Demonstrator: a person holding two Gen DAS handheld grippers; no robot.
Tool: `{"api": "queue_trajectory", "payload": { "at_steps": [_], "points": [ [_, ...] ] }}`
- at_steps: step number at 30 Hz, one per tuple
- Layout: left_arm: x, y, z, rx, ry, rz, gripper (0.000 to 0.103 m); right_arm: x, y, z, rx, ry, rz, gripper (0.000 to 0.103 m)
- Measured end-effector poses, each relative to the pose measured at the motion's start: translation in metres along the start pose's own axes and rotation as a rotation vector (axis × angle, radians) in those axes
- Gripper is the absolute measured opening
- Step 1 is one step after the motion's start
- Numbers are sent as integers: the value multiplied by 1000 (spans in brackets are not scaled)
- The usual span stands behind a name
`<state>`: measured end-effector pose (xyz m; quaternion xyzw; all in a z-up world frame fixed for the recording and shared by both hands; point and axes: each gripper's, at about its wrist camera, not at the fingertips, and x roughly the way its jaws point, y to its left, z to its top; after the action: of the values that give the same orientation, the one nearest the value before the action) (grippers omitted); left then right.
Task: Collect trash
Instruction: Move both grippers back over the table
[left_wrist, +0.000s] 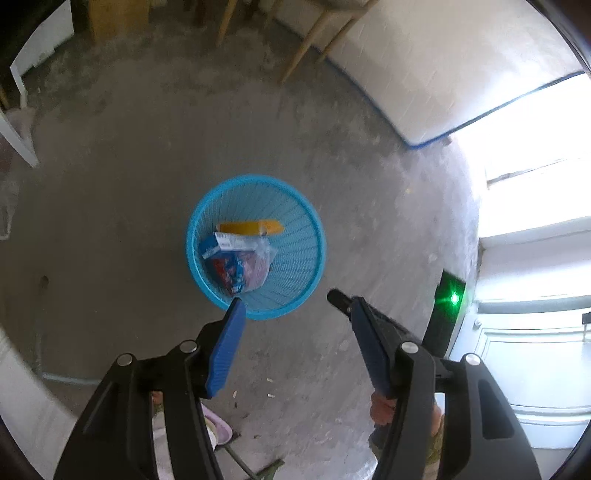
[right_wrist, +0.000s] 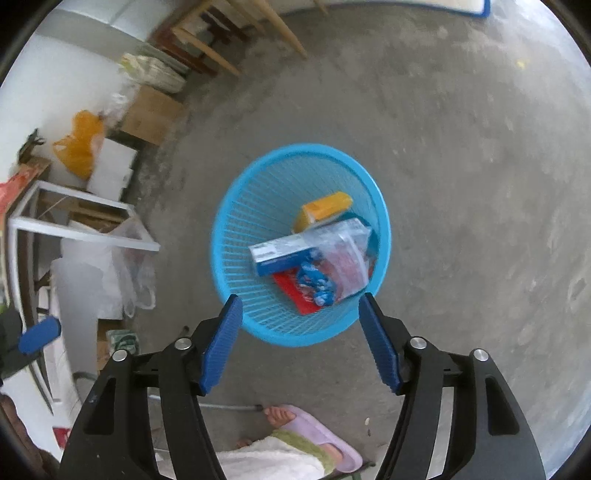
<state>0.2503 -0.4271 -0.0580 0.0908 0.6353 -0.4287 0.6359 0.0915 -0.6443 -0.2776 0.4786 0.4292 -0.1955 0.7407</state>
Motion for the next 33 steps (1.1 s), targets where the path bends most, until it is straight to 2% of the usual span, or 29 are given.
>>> {"api": "queue_trajectory", "payload": {
  "at_steps": [1, 3, 4, 7, 8, 10, 14, 16, 20, 22, 25, 27, 30, 33],
  "points": [
    [-16, -4, -6, 15, -38, 4, 58, -13, 4, -8, -22, -16, 15, 68],
    [-65, -12, -28, 45, -177, 18, 58, -34, 17, -21, -67, -38, 47, 69],
    [-82, -15, -37, 56, -220, 16, 59, -46, 27, -30, -97, -43, 68, 70],
    [-148, -12, -86, 68, -367, -5, 67, -71, 54, -48, -181, -36, 120, 71],
    [-173, -6, -112, 66, -419, -11, 69, -79, 65, -56, -219, -31, 137, 71],
    [-198, 5, -147, 56, -475, 0, 71, -94, 88, -71, -286, -17, 177, 72],
    [-238, 46, -238, -3, -562, 72, 72, -113, 136, -103, -427, 18, 264, 73],
    [-251, 69, -282, -56, -610, 129, 72, -121, 163, -122, -507, 36, 315, 74],
    [-272, 117, -371, -236, -699, 298, 72, -122, 220, -162, -647, 134, 456, 74],
    [-276, 140, -406, -329, -722, 324, 72, -112, 252, -186, -703, 223, 532, 74],
    [-273, 177, -448, -522, -754, 322, 72, -94, 301, -225, -804, 320, 581, 74],
    [-272, 196, -466, -593, -782, 296, 72, -83, 334, -253, -893, 379, 570, 74],
    [-264, 213, -483, -639, -782, 319, 72, -75, 377, -296, -1076, 439, 555, 74],
    [-259, 229, -497, -678, -770, 318, 72, -68, 407, -336, -1263, 449, 492, 74]
  ]
}}
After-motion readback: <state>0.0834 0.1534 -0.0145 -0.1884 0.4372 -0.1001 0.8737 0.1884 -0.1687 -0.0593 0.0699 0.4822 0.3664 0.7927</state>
